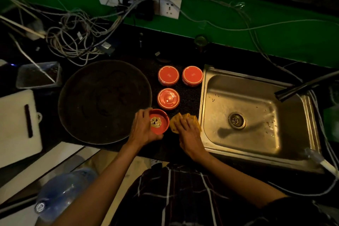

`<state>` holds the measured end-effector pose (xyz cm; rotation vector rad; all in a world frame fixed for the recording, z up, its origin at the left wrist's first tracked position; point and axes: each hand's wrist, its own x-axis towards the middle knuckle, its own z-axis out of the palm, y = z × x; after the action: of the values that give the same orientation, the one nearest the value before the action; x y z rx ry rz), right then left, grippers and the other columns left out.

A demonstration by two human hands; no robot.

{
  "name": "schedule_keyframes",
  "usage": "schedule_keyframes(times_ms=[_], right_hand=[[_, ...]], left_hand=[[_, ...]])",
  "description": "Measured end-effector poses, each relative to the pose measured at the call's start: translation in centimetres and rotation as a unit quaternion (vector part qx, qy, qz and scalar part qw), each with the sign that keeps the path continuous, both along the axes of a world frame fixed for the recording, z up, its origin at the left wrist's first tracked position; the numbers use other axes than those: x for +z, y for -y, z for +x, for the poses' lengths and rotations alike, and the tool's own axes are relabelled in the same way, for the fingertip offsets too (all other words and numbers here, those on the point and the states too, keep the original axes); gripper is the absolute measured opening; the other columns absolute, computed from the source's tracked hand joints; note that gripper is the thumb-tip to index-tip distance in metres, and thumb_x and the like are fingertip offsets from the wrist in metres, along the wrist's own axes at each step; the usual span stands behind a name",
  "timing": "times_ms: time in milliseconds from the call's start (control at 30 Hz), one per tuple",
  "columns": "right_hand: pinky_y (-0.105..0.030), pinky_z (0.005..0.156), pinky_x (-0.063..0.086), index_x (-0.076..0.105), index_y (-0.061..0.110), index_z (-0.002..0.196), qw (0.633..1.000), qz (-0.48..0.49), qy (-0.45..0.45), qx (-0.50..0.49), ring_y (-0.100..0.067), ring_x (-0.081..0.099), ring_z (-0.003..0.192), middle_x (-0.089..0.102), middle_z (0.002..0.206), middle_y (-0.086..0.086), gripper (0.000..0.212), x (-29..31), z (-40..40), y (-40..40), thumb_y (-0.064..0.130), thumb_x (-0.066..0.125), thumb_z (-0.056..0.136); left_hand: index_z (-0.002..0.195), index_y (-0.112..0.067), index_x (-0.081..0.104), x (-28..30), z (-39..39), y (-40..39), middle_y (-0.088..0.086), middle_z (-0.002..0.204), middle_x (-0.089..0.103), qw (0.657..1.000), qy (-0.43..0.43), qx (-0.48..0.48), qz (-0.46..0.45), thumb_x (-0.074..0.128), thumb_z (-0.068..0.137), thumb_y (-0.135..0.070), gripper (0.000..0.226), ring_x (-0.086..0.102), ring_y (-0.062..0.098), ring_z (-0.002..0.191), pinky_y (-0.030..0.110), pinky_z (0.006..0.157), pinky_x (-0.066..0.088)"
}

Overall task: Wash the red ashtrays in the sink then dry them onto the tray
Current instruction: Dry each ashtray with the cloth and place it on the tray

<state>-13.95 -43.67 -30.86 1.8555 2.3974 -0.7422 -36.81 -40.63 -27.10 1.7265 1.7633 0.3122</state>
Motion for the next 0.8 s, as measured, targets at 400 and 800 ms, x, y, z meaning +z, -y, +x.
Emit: schedule_keyframes(times_ms=[400,800], right_hand=[[-0.065,0.117,0.002,-0.008,0.013,0.158,0.996,-0.026,0.062,0.062,-0.038,-0.023,0.148,-0.019,0.164,-0.013,0.114,-0.7,0.3,0.5,0.020,0.071,0.076],[-0.063,0.108,0.029,0.009,0.021,0.159,0.996,-0.030,0.070,0.053,-0.037,0.006,0.152,0.007,0.166,-0.006,0.105,-0.8,0.2,-2.2,0.039,0.066,0.073]], left_hand=[[0.145,-0.017,0.032,2.2,0.2,1.1,0.009,0.138,0.038,0.990,-0.029,0.142,-0.005,0.094,0.047,-0.045,0.120,0.039,0.028,0.130,0.039,0.100,0.043],[0.145,-0.015,0.033,0.8,-5.9,-2.8,0.012,0.141,0.039,0.975,-0.035,0.218,-0.021,0.096,0.049,-0.039,0.117,0.037,0.031,0.132,0.044,0.107,0.039]])
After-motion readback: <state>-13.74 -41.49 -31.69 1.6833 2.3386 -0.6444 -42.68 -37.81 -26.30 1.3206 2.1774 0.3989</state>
